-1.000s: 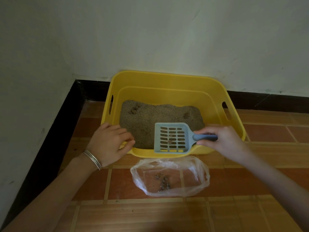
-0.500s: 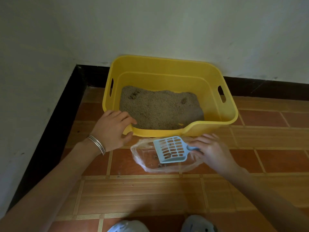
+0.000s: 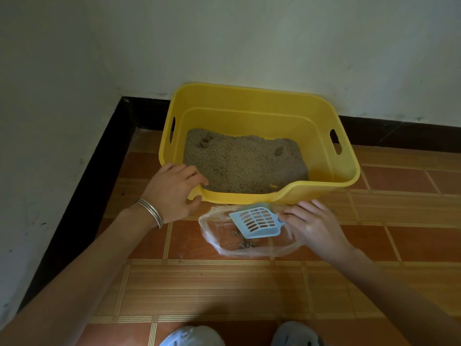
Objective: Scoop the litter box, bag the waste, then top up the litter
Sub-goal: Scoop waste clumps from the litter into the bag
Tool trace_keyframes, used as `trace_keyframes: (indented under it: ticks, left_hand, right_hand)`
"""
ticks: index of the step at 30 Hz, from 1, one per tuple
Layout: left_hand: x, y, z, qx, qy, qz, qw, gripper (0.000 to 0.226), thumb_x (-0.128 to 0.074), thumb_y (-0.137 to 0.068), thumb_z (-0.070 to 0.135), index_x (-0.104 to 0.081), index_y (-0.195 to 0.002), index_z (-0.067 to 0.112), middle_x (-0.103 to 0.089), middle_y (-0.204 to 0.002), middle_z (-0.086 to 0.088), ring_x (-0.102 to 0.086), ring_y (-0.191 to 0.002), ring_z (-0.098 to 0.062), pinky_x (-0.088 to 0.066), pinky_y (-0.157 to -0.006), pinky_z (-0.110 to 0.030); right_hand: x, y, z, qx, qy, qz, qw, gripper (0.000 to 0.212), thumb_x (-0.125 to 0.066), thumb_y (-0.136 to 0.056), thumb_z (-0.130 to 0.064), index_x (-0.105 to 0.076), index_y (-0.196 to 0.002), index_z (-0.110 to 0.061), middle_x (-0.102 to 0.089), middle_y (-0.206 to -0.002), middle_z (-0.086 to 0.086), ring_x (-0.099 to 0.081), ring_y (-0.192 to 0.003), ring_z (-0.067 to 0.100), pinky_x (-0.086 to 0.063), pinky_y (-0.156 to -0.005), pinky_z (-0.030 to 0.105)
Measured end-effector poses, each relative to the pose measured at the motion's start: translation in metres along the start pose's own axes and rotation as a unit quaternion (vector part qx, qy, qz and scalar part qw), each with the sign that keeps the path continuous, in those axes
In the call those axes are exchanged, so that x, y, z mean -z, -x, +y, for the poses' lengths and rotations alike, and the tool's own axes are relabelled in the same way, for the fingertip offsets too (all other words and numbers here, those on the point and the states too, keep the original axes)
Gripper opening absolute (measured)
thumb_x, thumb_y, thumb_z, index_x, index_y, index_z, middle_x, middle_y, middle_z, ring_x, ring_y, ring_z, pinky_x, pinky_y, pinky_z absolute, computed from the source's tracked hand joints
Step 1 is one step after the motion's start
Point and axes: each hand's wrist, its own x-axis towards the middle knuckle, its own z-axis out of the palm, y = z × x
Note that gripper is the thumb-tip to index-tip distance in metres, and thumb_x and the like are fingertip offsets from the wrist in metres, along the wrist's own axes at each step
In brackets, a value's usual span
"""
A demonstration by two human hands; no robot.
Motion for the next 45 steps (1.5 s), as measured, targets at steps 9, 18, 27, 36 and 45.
trace_keyframes:
  ticks: [9,18,27,36,45]
  left_hand:
    - [0.003,-0.008,-0.008,-0.004,0.013,0.000,1.000,0.056,-0.017,-0.094,0.056,-0.066,-0.096,0.027,-0.065,-0.089,0.012,-0.062,-0.083,-0.013,-0.042,-0.076,-0.032]
    - [0.003,-0.054,-0.036,0.014,0.059,0.002,0.998,0.077,-0.001,-0.089,0.066,-0.067,-0.100,0.029,-0.064,-0.094,0.011,-0.059,-0.092,-0.014,-0.039,-0.078,-0.032]
    - [0.001,-0.061,-0.041,0.052,0.055,0.011,0.997,0.067,-0.009,-0.090,0.066,-0.067,-0.092,0.032,-0.065,-0.091,0.015,-0.059,-0.089,-0.014,-0.040,-0.078,-0.035]
    - [0.003,-0.058,-0.038,0.092,0.058,0.042,0.993,0.058,-0.020,-0.092,0.058,-0.069,-0.087,0.028,-0.064,-0.086,0.013,-0.058,-0.088,-0.014,-0.035,-0.078,-0.030]
    - [0.007,-0.055,-0.037,0.087,0.061,0.010,0.994,0.038,-0.035,-0.088,0.052,-0.068,-0.091,0.033,-0.064,-0.089,0.018,-0.058,-0.090,-0.011,-0.027,-0.083,-0.024]
  right_hand:
    - [0.043,-0.012,0.021,-0.184,-0.135,0.101,0.968,0.025,-0.074,-0.075,-0.017,-0.071,-0.099,-0.012,-0.068,-0.091,-0.001,-0.061,-0.085,0.017,-0.047,-0.078,0.032]
    - [0.039,-0.080,0.111,-0.378,-0.002,-0.111,0.919,0.020,-0.065,-0.085,-0.027,-0.068,-0.104,-0.022,-0.067,-0.095,0.001,-0.062,-0.083,0.022,-0.053,-0.065,0.034]
    - [-0.002,-0.120,0.149,-0.364,0.148,-0.299,0.870,0.011,-0.056,-0.088,-0.014,-0.065,-0.082,-0.011,-0.063,-0.078,0.004,-0.062,-0.078,0.022,-0.040,-0.056,0.029]
    - [-0.041,-0.138,0.169,-0.385,-0.049,-0.290,0.874,0.023,-0.061,-0.088,-0.022,-0.065,-0.109,-0.014,-0.067,-0.098,0.006,-0.063,-0.087,0.021,-0.054,-0.075,0.033]
    - [-0.066,-0.169,0.164,-0.328,-0.088,-0.265,0.902,0.031,-0.062,-0.087,-0.024,-0.062,-0.117,-0.018,-0.067,-0.105,0.007,-0.061,-0.094,0.022,-0.051,-0.081,0.034]
